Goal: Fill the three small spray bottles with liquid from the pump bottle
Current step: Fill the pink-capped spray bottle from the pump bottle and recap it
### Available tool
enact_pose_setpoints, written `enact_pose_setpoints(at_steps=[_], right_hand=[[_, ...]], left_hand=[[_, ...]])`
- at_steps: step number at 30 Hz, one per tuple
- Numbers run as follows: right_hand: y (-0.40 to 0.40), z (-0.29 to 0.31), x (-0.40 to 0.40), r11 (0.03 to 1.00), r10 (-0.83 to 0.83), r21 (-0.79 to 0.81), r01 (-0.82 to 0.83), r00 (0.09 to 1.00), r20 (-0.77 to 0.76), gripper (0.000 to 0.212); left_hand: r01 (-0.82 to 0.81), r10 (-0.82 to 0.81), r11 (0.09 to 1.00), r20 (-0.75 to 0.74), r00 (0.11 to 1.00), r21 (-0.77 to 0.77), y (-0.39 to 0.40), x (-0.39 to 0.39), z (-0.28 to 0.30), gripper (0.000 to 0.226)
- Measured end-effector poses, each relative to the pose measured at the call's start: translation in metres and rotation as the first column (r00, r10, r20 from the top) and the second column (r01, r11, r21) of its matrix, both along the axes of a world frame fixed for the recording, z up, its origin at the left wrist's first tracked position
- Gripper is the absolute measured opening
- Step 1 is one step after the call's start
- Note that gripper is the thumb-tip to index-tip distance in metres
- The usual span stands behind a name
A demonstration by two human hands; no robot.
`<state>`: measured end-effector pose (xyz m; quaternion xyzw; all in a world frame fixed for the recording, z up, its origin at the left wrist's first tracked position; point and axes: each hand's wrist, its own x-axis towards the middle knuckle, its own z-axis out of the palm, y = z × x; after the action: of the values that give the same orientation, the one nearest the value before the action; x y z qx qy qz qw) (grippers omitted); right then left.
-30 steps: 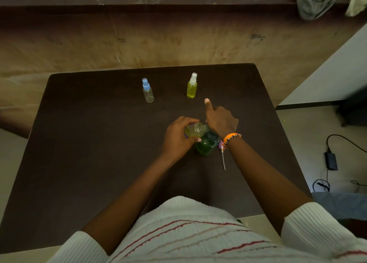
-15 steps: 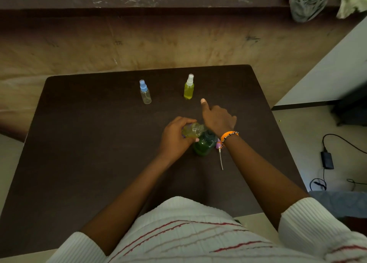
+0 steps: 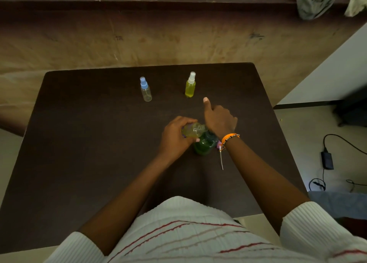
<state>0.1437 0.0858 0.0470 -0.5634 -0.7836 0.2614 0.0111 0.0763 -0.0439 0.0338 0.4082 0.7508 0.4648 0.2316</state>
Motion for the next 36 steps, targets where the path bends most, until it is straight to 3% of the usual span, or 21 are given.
enact_pose_setpoints(at_steps=[3, 6, 9, 15, 23, 29, 33, 36], right_hand=[[0.004, 0.002, 0.0, 0.998, 0.03, -0.061, -0.026, 0.998, 0.06, 0.081], [0.004, -0.002, 0.0, 0.996, -0.006, -0.084, 0.008, 1.0, 0.026, 0.081], [0.0, -0.006, 0.0, 0.997, -0.08, 0.012, 0.081, 0.995, -0.052, 0.074], [-0.003, -0.011, -0.001, 0.993, -0.064, 0.093, 0.072, 0.994, -0.085, 0.07], [0.003, 0.005, 0.001, 0.998, 0.062, -0.026, -0.061, 0.996, 0.056, 0.075], [-0.002, -0.009, 0.003, 0.997, -0.029, 0.064, 0.036, 0.994, -0.101, 0.069], [-0.004, -0.009, 0.004, 0.994, 0.009, 0.108, 0.004, 0.993, -0.118, 0.067], [-0.002, -0.009, 0.003, 0.999, 0.004, 0.047, 0.001, 0.996, -0.089, 0.07]], left_hand=[[0.003, -0.003, 1.0, 0.002, 1.0, 0.002, -0.001, 0.0, 0.002, 0.05], [0.0, 0.0, 1.0, 0.0, 1.0, 0.007, -0.001, 0.0, 0.002, 0.05], [0.0, 0.0, 1.0, -0.017, 1.0, -0.005, -0.001, 0.001, 0.0, 0.051], [-0.002, 0.002, 1.0, -0.027, 1.0, -0.014, -0.001, 0.0, -0.002, 0.051], [0.008, -0.008, 1.0, -0.032, 0.999, 0.003, -0.001, 0.001, 0.004, 0.052], [0.004, -0.004, 1.0, -0.036, 0.999, -0.014, -0.002, 0.002, 0.0, 0.051], [0.001, -0.002, 1.0, -0.033, 0.999, -0.018, -0.001, 0.002, 0.0, 0.051], [0.008, -0.008, 1.0, -0.034, 0.999, -0.006, -0.003, 0.002, 0.001, 0.051]])
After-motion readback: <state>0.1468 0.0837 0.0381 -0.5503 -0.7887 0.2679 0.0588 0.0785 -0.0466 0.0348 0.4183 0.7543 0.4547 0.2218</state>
